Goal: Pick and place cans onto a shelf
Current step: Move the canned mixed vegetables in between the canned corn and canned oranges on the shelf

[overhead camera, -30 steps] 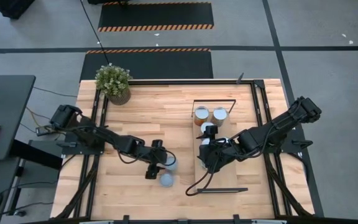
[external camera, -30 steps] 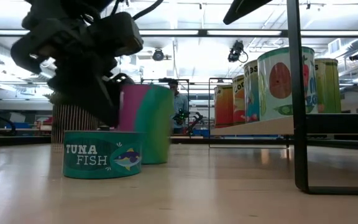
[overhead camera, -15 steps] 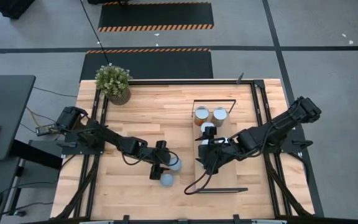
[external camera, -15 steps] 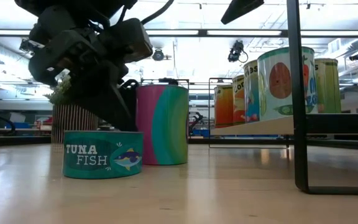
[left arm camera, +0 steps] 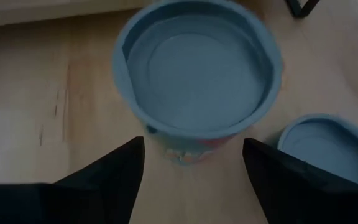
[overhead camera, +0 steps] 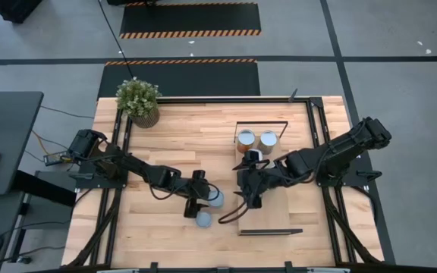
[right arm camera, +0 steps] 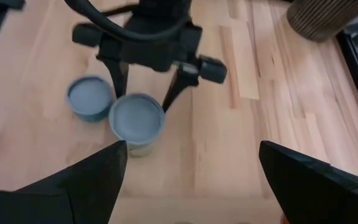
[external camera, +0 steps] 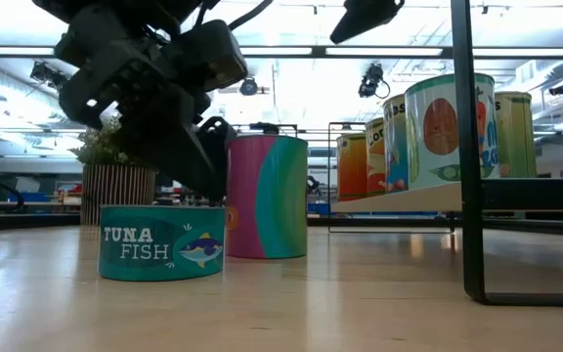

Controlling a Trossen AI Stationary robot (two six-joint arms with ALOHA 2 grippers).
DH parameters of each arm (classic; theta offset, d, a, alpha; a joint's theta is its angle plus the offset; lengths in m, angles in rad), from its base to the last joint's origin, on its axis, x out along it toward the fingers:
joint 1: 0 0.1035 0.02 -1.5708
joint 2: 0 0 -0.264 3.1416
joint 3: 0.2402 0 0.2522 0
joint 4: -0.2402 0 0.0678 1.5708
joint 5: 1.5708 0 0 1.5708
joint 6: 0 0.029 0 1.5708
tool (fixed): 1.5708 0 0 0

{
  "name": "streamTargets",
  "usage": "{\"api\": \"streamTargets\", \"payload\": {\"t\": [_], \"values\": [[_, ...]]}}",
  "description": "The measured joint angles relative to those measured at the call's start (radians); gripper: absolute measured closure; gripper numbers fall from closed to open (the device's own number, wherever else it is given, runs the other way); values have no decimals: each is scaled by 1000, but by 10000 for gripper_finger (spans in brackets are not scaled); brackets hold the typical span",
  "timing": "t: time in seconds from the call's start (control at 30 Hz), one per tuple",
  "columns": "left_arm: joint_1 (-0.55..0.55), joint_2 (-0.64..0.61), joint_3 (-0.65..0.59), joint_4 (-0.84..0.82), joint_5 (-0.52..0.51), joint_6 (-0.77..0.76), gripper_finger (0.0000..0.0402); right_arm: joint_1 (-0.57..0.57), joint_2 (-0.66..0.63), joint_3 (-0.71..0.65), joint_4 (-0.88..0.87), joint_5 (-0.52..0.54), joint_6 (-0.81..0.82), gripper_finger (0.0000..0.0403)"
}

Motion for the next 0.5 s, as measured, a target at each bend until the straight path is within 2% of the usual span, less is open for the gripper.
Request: {"api": "streamTargets", "payload": {"t": [0.27, 0.37, 0.5], "values": [[35, -57, 0, -66, -5, 106, 125, -37, -8, 0, -60, -4, -8, 30], [52, -100, 0, -87, -29, 132, 134, -57, -8, 0, -63, -38, 15, 30], [57, -135, -12, -87, -9, 149, 151, -73, 0, 0, -59, -69, 35, 30]]}}
